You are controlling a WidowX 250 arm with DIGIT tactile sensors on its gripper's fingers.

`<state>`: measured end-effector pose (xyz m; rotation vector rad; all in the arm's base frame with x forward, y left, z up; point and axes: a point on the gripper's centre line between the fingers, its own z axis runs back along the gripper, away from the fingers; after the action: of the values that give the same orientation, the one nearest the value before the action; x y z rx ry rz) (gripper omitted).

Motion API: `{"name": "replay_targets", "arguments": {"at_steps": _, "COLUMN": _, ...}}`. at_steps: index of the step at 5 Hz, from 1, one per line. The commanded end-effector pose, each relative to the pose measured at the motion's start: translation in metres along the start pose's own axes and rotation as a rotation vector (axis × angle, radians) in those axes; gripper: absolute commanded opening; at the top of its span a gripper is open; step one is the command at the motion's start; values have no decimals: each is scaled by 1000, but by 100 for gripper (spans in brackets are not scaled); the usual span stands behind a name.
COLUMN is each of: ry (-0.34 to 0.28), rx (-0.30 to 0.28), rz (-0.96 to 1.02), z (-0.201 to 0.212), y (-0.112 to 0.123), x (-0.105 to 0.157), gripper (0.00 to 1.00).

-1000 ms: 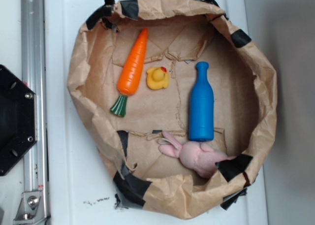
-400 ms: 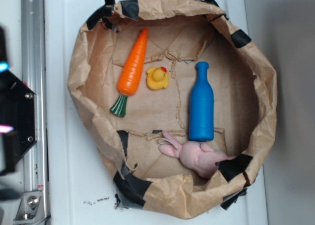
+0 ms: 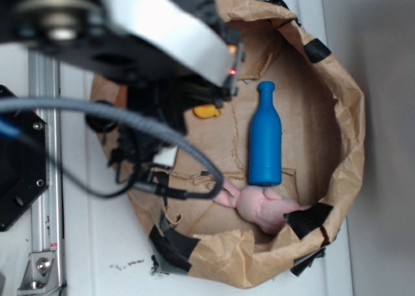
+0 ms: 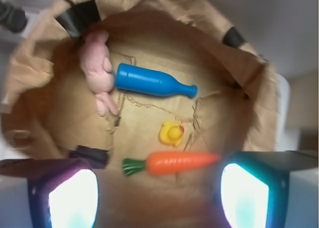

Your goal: Grab the yellow duck.

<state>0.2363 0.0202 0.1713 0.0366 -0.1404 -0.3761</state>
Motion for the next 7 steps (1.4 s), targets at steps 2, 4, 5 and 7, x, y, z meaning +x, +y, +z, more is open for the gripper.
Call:
{"name": "replay_targets", "arguments": {"at_steps": 2, "ry": 39, "rx": -78, "rz": -76, "z": -67, "y": 10, "x": -10, "gripper": 100}}
{"name": "replay_targets", "arguments": {"at_steps": 4, "ry": 39, "rx": -78, "rz": -76, "z": -67, "y": 10, "x": -10, "gripper": 100}}
{"name": "replay_targets", "arguments": {"at_steps": 5, "ry": -4, "rx": -69, "rz": -112, "z": -93, "y": -2, "x": -19, "gripper": 100}}
{"name": "replay_targets", "arguments": {"at_steps": 7, "ry": -38, "rx": -82, "rz": -146, "z": -113, "y": -9, "x": -10, "gripper": 100}}
